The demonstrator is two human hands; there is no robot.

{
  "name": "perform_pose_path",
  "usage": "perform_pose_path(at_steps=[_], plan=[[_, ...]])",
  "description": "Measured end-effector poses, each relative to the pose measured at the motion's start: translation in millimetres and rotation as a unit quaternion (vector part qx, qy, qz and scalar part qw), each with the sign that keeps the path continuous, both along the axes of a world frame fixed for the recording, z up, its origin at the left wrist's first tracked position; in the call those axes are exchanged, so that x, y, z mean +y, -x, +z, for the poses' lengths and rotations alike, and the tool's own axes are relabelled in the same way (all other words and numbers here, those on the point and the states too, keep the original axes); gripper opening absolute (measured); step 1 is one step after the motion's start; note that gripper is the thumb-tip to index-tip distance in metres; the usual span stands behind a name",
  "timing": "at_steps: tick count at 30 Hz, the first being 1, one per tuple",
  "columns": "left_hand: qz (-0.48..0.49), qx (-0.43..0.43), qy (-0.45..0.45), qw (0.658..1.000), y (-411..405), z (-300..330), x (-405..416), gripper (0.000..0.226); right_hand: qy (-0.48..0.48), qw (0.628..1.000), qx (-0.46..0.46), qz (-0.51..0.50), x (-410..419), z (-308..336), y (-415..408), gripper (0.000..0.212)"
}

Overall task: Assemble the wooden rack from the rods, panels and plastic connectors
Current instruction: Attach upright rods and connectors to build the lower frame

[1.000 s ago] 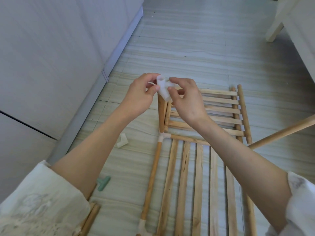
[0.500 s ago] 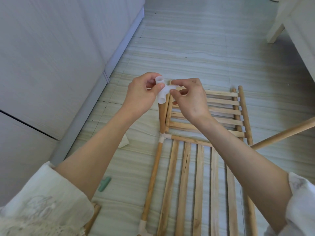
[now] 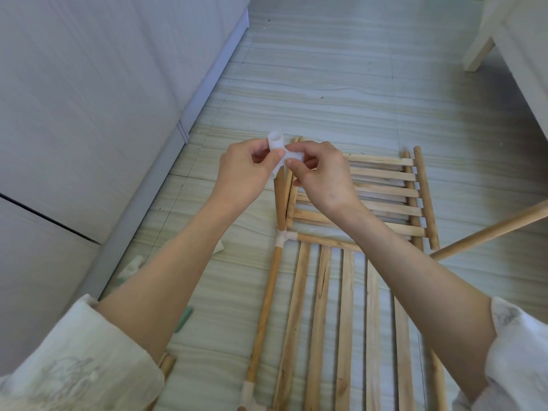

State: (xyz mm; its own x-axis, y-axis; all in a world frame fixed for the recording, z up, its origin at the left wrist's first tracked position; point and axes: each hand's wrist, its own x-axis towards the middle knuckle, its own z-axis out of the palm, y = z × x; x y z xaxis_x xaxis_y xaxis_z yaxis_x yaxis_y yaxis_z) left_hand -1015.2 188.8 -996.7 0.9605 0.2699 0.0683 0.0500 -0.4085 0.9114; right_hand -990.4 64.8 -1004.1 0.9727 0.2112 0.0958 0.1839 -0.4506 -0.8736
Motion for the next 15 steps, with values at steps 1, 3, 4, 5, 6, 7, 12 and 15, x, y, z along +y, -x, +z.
perform_pose_path(at_steps=[1, 3, 4, 5, 6, 7, 12, 15], plan=[[0.004, -0.001, -0.003, 1.000, 0.8, -1.4, 0.6, 0.011, 0.004, 1.000, -0.003, 0.004, 0.5, -0.9, 0.0, 0.024], [0.015, 0.001, -0.005, 1.000, 2.6, -4.0, 2.2, 0.009, 0.016, 1.000, -0.004, 0.018, 1.2, -1.9, -0.7, 0.023], [0.020, 0.004, -0.006, 1.000, 3.8, -5.4, 3.1, 0.009, 0.026, 0.999, -0.003, 0.026, 2.0, -2.3, -1.2, 0.023], [0.027, 0.007, -0.008, 1.000, 5.8, -7.4, 4.1, 0.011, 0.039, 0.999, -0.003, 0.034, 3.5, -3.2, -0.8, 0.024], [0.036, 0.008, -0.009, 0.999, 8.3, -9.4, 5.9, 0.013, 0.052, 0.998, -0.008, 0.042, 5.9, -4.0, 0.0, 0.024], [0.046, 0.010, -0.011, 0.999, 10.8, -11.8, 7.5, 0.014, 0.063, 0.997, -0.017, 0.048, 8.5, -5.1, 1.1, 0.025], [0.078, 0.006, -0.017, 0.997, 15.1, -14.8, 1.8, 0.014, 0.073, 0.996, -0.029, 0.044, 7.9, -7.8, 3.4, 0.025], [0.086, -0.004, -0.025, 0.996, 16.0, -14.0, -4.6, 0.017, 0.070, 0.997, -0.018, 0.040, 5.9, -6.5, 4.6, 0.026]])
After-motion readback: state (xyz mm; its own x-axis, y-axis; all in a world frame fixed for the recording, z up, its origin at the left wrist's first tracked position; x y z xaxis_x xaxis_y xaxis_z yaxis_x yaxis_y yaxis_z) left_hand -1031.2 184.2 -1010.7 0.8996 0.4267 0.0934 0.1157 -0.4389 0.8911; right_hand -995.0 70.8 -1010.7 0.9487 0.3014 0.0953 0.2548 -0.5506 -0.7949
